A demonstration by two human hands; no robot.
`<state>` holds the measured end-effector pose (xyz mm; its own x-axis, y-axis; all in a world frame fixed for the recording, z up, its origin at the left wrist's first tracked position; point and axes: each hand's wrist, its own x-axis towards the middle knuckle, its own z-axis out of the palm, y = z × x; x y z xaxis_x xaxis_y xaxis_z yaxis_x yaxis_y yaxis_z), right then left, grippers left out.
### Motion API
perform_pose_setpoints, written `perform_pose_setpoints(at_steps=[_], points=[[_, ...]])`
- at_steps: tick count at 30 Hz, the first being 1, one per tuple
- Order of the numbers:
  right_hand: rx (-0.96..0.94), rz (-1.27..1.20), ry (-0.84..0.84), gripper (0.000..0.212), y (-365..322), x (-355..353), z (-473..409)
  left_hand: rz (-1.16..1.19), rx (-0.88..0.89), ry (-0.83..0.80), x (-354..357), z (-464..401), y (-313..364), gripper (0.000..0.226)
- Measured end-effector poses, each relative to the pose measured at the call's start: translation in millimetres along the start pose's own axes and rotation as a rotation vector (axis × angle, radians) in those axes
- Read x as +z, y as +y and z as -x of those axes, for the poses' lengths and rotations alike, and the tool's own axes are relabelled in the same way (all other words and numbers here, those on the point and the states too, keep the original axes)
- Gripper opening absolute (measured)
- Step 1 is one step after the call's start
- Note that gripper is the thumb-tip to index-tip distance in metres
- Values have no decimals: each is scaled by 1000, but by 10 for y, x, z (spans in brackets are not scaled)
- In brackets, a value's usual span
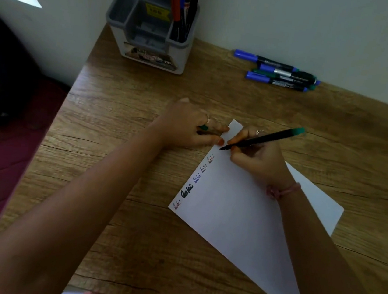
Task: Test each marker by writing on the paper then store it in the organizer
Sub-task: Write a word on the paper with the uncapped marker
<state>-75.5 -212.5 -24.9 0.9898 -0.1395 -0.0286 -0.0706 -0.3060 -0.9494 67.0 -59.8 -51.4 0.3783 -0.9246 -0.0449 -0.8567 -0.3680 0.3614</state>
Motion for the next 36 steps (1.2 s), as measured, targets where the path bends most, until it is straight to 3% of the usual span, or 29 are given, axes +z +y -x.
perform_pose_setpoints(at_steps=[6,10,24,36], points=[[-36,37,-26,10,114,21,-33,-9,26,8,2,-4,-12,64],[-54,82,-66,13,135,20,-46,-13,17,2,16,-8,-17,51],[-79,119,-76,10,131,23,-53,5,16,20,36,-15,-29,64],[-84,90,-28,15,101,42,-58,-5,11,12,17,-8,-25,61]])
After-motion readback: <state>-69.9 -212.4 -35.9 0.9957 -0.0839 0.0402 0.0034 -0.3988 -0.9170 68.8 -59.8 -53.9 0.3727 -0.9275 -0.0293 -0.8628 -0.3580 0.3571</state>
